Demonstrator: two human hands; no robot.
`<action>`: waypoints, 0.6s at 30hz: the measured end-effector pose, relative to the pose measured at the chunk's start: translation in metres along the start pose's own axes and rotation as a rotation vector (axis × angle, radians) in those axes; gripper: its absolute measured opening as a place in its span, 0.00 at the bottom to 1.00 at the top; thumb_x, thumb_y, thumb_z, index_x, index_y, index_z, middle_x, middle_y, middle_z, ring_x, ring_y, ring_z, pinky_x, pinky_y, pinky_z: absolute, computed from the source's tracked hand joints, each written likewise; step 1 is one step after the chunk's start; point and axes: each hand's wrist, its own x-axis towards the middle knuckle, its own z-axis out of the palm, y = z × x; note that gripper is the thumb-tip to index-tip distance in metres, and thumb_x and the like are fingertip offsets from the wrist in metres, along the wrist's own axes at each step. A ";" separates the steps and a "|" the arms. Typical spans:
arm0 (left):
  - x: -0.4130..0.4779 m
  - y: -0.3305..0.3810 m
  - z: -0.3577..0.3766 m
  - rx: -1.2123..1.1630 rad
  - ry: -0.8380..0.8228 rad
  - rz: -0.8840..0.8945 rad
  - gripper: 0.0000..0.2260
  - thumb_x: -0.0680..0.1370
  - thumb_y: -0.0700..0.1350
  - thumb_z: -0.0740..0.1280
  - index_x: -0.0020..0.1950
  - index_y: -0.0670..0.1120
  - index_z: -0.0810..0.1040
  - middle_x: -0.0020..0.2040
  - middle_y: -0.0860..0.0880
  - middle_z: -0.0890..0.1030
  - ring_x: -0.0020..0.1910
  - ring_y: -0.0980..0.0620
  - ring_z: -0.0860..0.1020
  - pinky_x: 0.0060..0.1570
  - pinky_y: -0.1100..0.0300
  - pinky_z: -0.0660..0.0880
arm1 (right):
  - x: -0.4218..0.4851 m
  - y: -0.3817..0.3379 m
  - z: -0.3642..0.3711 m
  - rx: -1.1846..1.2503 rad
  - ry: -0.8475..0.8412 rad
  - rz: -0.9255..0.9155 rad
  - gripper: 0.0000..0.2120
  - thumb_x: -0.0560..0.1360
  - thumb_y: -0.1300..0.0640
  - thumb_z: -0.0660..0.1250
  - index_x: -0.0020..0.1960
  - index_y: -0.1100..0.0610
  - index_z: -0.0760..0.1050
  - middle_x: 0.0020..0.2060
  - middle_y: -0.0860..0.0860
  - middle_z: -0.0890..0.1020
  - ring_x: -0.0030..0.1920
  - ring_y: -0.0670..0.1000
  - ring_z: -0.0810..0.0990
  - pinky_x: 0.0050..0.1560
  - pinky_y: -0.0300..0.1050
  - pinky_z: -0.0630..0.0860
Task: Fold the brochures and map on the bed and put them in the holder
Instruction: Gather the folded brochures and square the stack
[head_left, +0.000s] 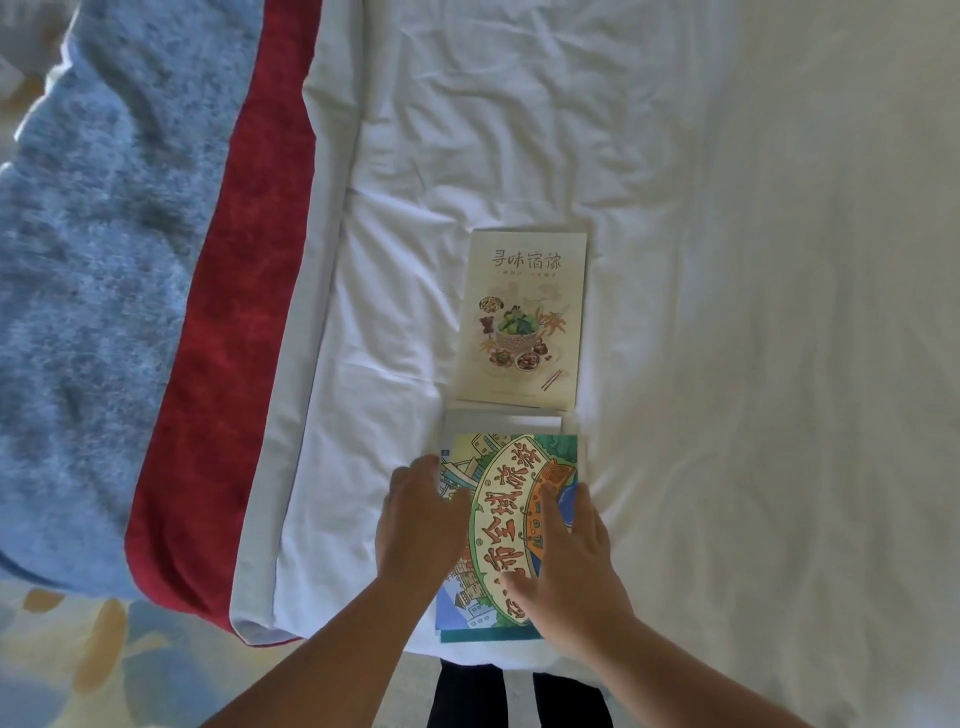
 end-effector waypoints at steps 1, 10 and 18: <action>0.006 0.004 -0.004 0.004 0.037 0.041 0.17 0.76 0.51 0.66 0.64 0.50 0.73 0.58 0.48 0.76 0.56 0.49 0.76 0.55 0.50 0.77 | -0.001 0.002 0.000 -0.003 0.000 -0.005 0.49 0.75 0.41 0.67 0.79 0.47 0.35 0.77 0.50 0.35 0.78 0.55 0.39 0.73 0.51 0.63; 0.090 0.079 -0.016 0.361 0.175 0.287 0.17 0.80 0.52 0.61 0.65 0.44 0.69 0.57 0.43 0.78 0.58 0.42 0.73 0.53 0.50 0.68 | 0.004 0.012 0.007 -0.133 -0.031 -0.041 0.47 0.76 0.37 0.62 0.78 0.47 0.32 0.77 0.47 0.32 0.78 0.56 0.37 0.75 0.50 0.58; 0.124 0.102 -0.018 -0.013 0.133 0.067 0.11 0.77 0.51 0.69 0.53 0.46 0.75 0.48 0.48 0.80 0.42 0.49 0.77 0.37 0.57 0.72 | 0.007 0.012 0.002 -0.084 -0.068 -0.032 0.46 0.76 0.37 0.62 0.78 0.44 0.32 0.76 0.44 0.31 0.78 0.54 0.36 0.73 0.50 0.64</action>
